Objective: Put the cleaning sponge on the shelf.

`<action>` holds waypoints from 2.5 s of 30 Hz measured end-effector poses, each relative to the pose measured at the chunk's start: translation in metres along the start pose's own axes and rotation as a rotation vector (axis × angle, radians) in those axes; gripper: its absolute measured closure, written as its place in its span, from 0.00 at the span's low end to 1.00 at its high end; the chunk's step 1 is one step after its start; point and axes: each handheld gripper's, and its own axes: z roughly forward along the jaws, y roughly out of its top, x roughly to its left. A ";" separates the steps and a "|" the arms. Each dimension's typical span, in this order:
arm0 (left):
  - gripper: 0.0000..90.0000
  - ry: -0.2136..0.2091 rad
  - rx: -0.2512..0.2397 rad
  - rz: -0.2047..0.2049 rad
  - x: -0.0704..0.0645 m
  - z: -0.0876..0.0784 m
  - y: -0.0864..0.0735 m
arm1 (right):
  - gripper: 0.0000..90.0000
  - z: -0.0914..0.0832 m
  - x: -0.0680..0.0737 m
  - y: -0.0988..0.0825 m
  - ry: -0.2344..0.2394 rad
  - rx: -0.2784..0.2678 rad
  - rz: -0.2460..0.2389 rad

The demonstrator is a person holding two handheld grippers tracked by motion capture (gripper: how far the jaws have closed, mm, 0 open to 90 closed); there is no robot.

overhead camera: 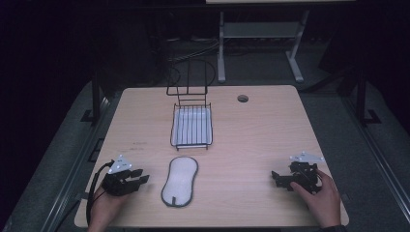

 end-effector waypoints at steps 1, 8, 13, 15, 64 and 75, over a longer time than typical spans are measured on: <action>0.86 -0.007 0.000 -0.006 0.000 0.001 0.002 | 0.00 0.000 0.000 0.000 0.000 0.001 0.002; 1.00 -0.046 -0.003 -0.004 0.000 0.010 0.020 | 0.00 0.000 0.000 0.000 0.000 0.000 -0.001; 1.00 -0.051 -0.013 -0.004 0.000 0.016 0.029 | 0.00 0.000 0.000 0.000 0.000 0.000 0.000; 1.00 -0.052 -0.018 -0.003 0.000 0.021 0.034 | 0.00 0.000 0.000 0.000 0.000 0.000 -0.001; 1.00 -0.171 0.037 0.097 -0.046 0.100 0.086 | 0.00 0.000 0.000 0.000 0.000 0.000 0.000; 1.00 -0.235 0.047 0.146 -0.074 0.118 0.098 | 0.00 0.000 0.000 0.000 0.000 0.000 0.000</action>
